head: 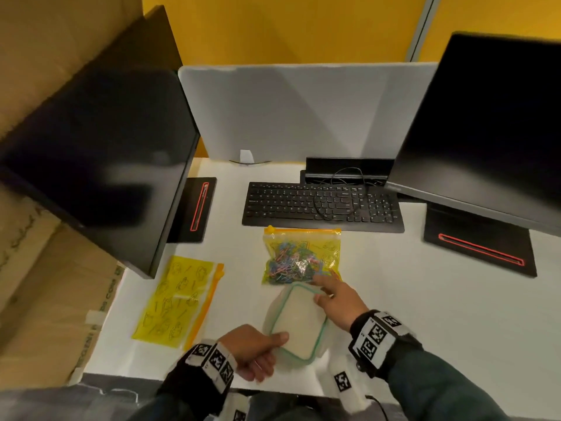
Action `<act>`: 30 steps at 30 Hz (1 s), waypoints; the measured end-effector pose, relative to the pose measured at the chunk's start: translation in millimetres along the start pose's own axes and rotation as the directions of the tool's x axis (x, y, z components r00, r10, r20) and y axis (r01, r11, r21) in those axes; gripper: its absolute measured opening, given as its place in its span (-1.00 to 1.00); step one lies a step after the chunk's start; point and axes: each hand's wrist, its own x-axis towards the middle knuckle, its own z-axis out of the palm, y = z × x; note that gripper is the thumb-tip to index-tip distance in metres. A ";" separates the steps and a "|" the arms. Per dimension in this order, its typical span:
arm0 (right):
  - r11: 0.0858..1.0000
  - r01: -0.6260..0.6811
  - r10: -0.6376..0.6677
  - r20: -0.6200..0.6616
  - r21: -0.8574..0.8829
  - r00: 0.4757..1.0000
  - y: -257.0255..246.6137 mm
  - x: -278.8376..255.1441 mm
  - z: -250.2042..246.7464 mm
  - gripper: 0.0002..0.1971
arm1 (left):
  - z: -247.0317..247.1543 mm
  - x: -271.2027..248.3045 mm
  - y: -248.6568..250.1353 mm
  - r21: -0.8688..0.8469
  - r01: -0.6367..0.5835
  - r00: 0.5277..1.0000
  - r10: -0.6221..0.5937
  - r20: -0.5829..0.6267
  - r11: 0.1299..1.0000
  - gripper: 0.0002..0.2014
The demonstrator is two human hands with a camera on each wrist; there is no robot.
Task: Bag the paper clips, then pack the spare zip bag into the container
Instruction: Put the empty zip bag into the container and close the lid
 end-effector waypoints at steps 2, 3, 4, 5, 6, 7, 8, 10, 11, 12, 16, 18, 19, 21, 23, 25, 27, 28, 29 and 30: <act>0.996 -0.059 0.057 0.041 0.064 0.998 -0.2 2.7 -0.8 -0.53 | 1.6 5.7 -7.3 -0.033 -0.076 0.997 0.076 -0.003 0.997 -0.58; 0.987 -0.112 0.106 0.055 0.120 0.993 -0.7 4.0 -2.8 -0.55 | 0.1 7.7 -8.5 -0.084 -0.140 0.989 0.135 -0.067 0.987 -0.63; 0.967 -0.175 0.164 0.077 0.182 0.983 -1.5 4.6 -5.5 -0.59 | -2.1 8.3 -8.2 -0.142 -0.207 0.971 0.185 -0.151 0.968 -0.67; 0.938 -0.238 0.217 0.110 0.251 0.970 -2.6 4.7 -8.5 -0.64 | -4.7 8.8 -7.1 -0.182 -0.267 0.943 0.218 -0.250 0.946 -0.69; 0.903 -0.289 0.257 0.140 0.319 0.956 -2.4 5.2 -10.9 -0.69 | -6.7 8.2 -3.9 -0.199 -0.317 0.910 0.239 -0.339 0.927 -0.68; 0.873 -0.315 0.277 0.153 0.373 0.949 -2.2 4.6 -12.8 -0.73 | -7.8 7.3 -0.3 -0.194 -0.358 0.877 0.259 -0.404 0.913 -0.66; 0.854 -0.317 0.284 0.140 0.413 0.949 -2.1 4.0 -12.4 -0.75 | -8.1 6.9 2.9 -0.176 -0.392 0.846 0.278 -0.455 0.903 -0.65; 0.881 -0.250 0.263 0.023 0.403 0.965 -1.7 3.2 -7.8 -0.75 | -8.6 7.9 6.4 -0.121 -0.427 0.785 0.301 -0.541 0.896 -0.63; 0.914 -0.200 0.234 -0.056 0.352 0.971 -1.2 2.5 -5.2 -0.75 | -9.7 9.1 6.6 -0.075 -0.425 0.756 0.308 -0.577 0.902 -0.64; 0.938 -0.153 0.201 -0.127 0.312 0.971 -1.6 1.4 -3.6 -0.74 | -11.7 9.6 6.4 -0.021 -0.412 0.737 0.320 -0.596 0.911 -0.65; 0.852 -0.042 0.105 -0.092 0.522 0.990 -9.0 -9.1 -13.6 -0.73 | -25.5 -1.3 7.0 0.132 -0.420 0.678 0.408 -0.611 0.898 -0.75; 0.729 -0.027 0.047 -0.011 0.684 0.999 -13.4 -16.8 -28.1 -0.73 | -42.7 -4.0 1.8 0.197 -0.378 0.574 0.396 -0.717 0.904 -0.71; 0.673 0.000 0.029 -0.027 0.740 0.999 -13.0 -20.0 -37.4 -0.73 | -53.6 -2.5 -2.8 0.245 -0.310 0.523 0.380 -0.763 0.919 -0.73; 0.599 0.123 0.049 -0.190 0.791 0.980 -8.6 -23.9 -58.1 -0.70 | -73.4 4.2 -14.0 0.339 -0.022 0.561 0.292 -0.774 0.941 -0.62; 0.622 0.291 0.072 -0.424 0.727 0.903 -0.2 -26.6 -76.3 -0.67 | -85.6 13.1 -23.4 0.411 0.244 0.681 0.147 -0.718 0.878 -0.34; 0.770 0.362 0.011 -0.578 0.525 0.816 9.7 -25.5 -84.0 -0.67 | -89.3 19.7 -26.0 0.437 0.303 0.707 0.107 -0.699 0.847 -0.29; 0.940 0.276 -0.094 -0.626 0.201 0.774 22.6 -21.4 -80.3 -0.74 | -87.4 23.5 -23.7 0.461 0.310 0.700 0.129 -0.703 0.831 -0.35; 0.980 0.199 -0.153 -0.610 0.009 0.778 31.5 -19.5 -74.4 -0.81 | -84.0 25.5 -22.9 0.493 0.327 0.692 0.151 -0.706 0.806 -0.38; 0.973 0.136 -0.219 -0.571 -0.185 0.791 39.7 -17.3 -67.6 -0.85 | -79.9 28.5 -22.9 0.544 0.352 0.690 0.182 -0.700 0.762 -0.42; 0.930 0.107 -0.280 -0.491 -0.351 0.825 49.0 -14.3 -60.3 -0.85 | -74.5 28.7 -21.4 0.596 0.366 0.691 0.220 -0.688 0.715 -0.45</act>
